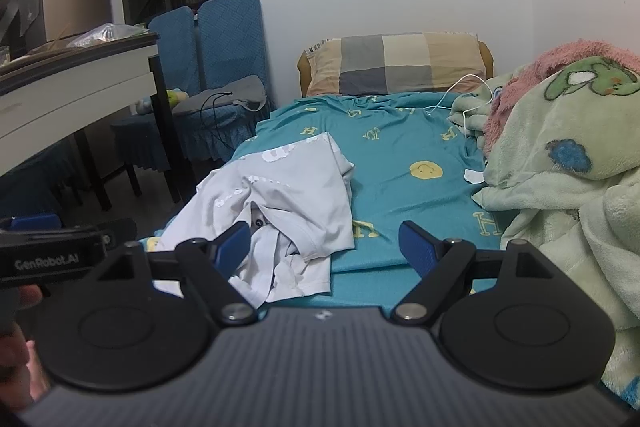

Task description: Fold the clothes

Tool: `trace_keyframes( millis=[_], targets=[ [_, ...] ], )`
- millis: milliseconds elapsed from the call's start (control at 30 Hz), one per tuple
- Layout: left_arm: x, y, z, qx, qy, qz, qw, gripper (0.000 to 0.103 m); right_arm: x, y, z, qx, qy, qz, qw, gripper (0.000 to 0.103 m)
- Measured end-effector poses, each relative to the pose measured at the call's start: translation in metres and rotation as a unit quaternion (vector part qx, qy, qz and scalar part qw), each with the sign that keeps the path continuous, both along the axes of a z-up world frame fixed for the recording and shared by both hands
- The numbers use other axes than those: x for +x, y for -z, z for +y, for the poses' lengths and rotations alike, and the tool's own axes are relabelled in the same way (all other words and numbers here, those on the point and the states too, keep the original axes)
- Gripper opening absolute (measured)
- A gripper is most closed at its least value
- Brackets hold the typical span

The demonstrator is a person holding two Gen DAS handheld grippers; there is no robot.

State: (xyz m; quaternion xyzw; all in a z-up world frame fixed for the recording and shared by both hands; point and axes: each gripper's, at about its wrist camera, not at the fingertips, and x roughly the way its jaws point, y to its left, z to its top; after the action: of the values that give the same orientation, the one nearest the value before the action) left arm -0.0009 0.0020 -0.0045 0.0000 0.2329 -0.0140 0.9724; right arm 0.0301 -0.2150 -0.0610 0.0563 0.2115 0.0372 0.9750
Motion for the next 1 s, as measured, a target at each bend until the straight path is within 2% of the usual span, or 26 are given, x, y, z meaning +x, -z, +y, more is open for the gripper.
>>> trace_keyframes(
  millis=[367, 567, 667, 733, 800, 867, 967, 1000],
  targets=[
    [-0.001, 0.003, -0.004, 0.012, 0.001, -0.005, 0.9999, 0.102, -0.001, -0.003, -0.001, 0.011, -0.001, 0.0, 1.0, 0.083],
    [0.007, 0.013, -0.014, 0.025, 0.022, 0.008, 0.9994, 0.1, -0.002, -0.003, -0.011, 0.023, 0.014, 0.006, 1.0, 0.083],
    [0.026, 0.023, -0.027, 0.045, 0.047, 0.01, 0.9978, 0.098, -0.002, -0.001, -0.022, 0.039, 0.031, 0.015, 0.999, 0.083],
    [0.044, 0.033, -0.039, 0.074, 0.073, 0.011, 0.9945, 0.097, 0.0, 0.001, -0.031, 0.052, 0.044, 0.023, 0.997, 0.083],
    [0.065, 0.046, -0.051, 0.108, 0.096, 0.018, 0.9894, 0.092, 0.003, 0.004, -0.04, 0.068, 0.054, 0.03, 0.996, 0.083],
    [0.085, 0.062, -0.058, 0.12, 0.117, 0.032, 0.9853, 0.087, 0.006, 0.007, -0.045, 0.08, 0.062, 0.036, 0.994, 0.083],
    [0.11, 0.088, -0.064, 0.133, 0.135, 0.054, 0.9805, 0.075, 0.012, 0.012, -0.051, 0.093, 0.069, 0.044, 0.992, 0.083],
    [0.117, 0.098, -0.065, 0.135, 0.14, 0.061, 0.979, 0.067, 0.014, 0.014, -0.053, 0.096, 0.07, 0.047, 0.992, 0.083]
  ],
)
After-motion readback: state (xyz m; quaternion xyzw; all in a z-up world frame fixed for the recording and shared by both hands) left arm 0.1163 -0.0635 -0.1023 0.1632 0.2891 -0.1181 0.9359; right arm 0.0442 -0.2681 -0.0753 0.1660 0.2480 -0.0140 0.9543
